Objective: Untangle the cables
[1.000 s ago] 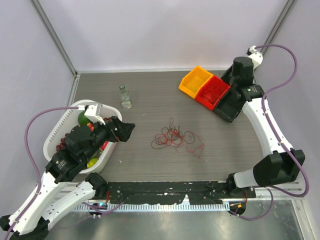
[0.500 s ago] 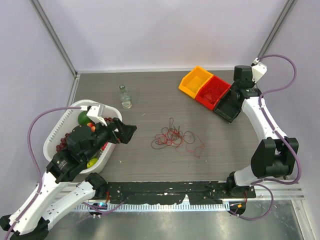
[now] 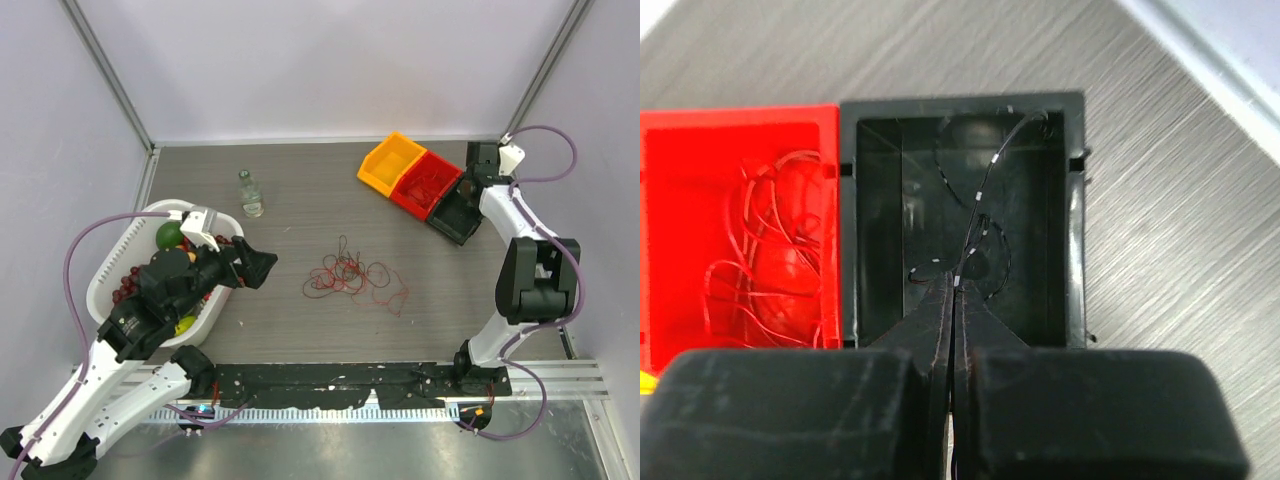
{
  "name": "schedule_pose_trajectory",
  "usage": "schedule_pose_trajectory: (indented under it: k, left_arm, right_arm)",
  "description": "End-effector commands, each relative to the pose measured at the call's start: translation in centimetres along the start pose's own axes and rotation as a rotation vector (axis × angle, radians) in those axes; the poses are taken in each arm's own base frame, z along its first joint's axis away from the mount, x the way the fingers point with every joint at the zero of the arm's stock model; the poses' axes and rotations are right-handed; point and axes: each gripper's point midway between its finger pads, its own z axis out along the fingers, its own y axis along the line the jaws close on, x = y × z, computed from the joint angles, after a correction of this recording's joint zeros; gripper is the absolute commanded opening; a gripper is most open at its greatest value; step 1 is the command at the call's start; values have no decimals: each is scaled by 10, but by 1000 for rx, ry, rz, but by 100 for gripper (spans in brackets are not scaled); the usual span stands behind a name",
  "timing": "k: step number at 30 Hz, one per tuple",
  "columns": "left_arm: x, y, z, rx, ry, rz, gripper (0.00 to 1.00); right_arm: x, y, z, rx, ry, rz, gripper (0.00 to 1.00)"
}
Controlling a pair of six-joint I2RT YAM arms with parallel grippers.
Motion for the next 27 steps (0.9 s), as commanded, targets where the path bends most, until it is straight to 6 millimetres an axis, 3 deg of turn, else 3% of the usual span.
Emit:
schedule_pose_trajectory:
  k: [1, 11, 15, 17, 21, 23, 27]
  left_arm:
    - [-3, -7, 3, 34, -15, -20, 100]
    - [-3, -12, 6, 54, -6, -34, 100]
    - [-1, -10, 5, 48, -1, -28, 99]
    - [2, -8, 6, 41, 5, -26, 100]
    - [6, -11, 12, 56, 26, -27, 100]
    - [8, -14, 16, 69, 40, -28, 100]
    - [23, -18, 27, 87, 103, -40, 100]
  right_arm:
    - [10, 11, 15, -39, 72, 90, 1]
    - [46, 21, 65, 12, 211, 74, 1]
    - [37, 19, 67, 25, 177, 36, 4]
    - [29, 19, 64, 20, 158, 4, 10]
    - [16, 21, 51, 3, 152, -56, 44]
    - [11, 21, 40, 6, 139, -72, 53]
    - [1, 16, 16, 31, 111, -86, 59]
